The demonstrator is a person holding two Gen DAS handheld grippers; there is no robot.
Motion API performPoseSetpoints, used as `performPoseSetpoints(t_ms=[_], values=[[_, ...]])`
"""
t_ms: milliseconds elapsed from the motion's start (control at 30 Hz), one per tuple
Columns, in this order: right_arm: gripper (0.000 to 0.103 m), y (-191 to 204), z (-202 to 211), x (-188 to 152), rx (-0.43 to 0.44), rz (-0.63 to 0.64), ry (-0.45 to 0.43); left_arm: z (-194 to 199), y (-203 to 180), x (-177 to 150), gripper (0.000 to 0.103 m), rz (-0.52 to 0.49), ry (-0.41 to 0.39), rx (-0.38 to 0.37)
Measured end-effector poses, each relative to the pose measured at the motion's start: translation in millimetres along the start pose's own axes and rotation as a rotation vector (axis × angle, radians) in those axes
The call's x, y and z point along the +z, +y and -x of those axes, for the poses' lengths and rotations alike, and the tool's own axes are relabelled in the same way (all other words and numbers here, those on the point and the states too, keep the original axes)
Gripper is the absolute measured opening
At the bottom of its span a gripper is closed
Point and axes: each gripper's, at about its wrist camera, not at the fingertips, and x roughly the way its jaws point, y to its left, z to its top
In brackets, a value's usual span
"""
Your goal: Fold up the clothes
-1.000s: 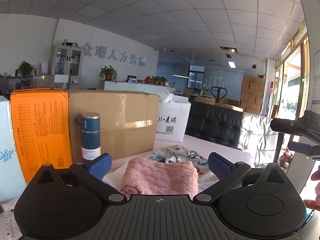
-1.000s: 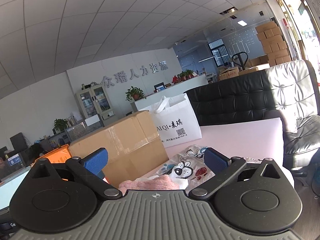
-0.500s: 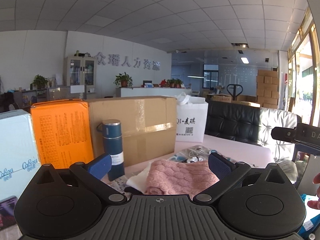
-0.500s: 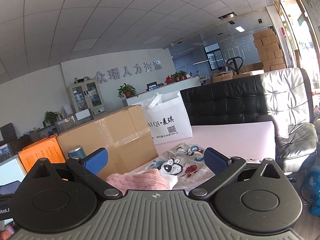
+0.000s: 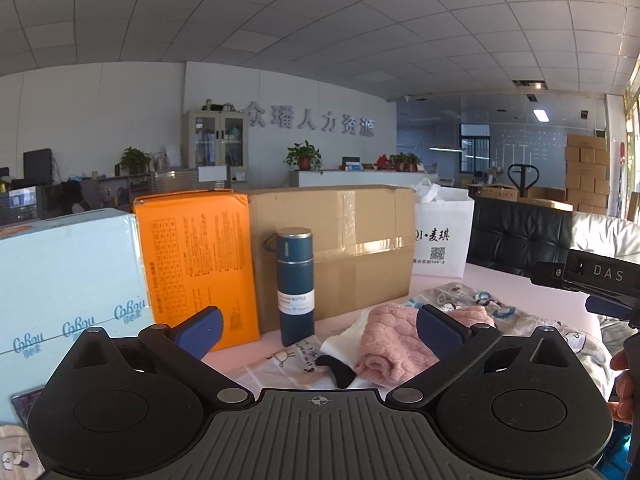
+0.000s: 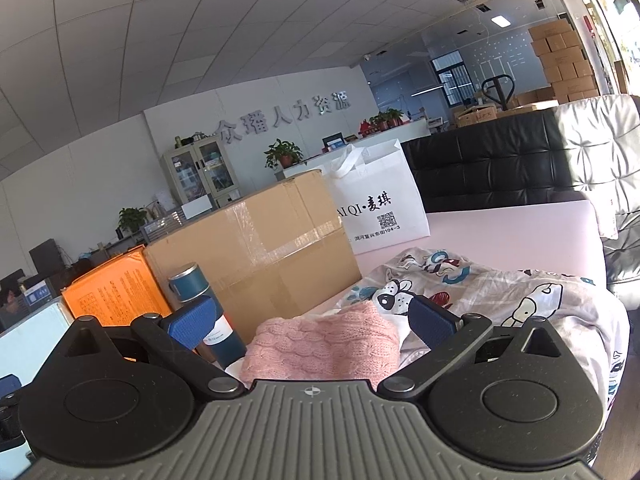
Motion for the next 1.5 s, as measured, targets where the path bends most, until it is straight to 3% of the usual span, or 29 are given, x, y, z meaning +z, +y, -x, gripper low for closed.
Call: performPoseSetpoints(t_ms=[200,600,1067,1500], values=[[0.103,5,-6,-13,-0.029,-0.033,0.040,5,7,-9,0.103,0.008,0.023,0.034],[0.103,28,-16,-26,0.031,0.018,0.104,5,21,-14,0.103,0.002,0.050,0.067],[0.103,37,-36,-48,-0.065,0.136,0.276,1,32,-20,0.103,0.027,0.102,0.107],[0.103,38,-40,-54,-0.079,0.174,0.339,2,34,-22,0.103,0.039,0.125,0.120]])
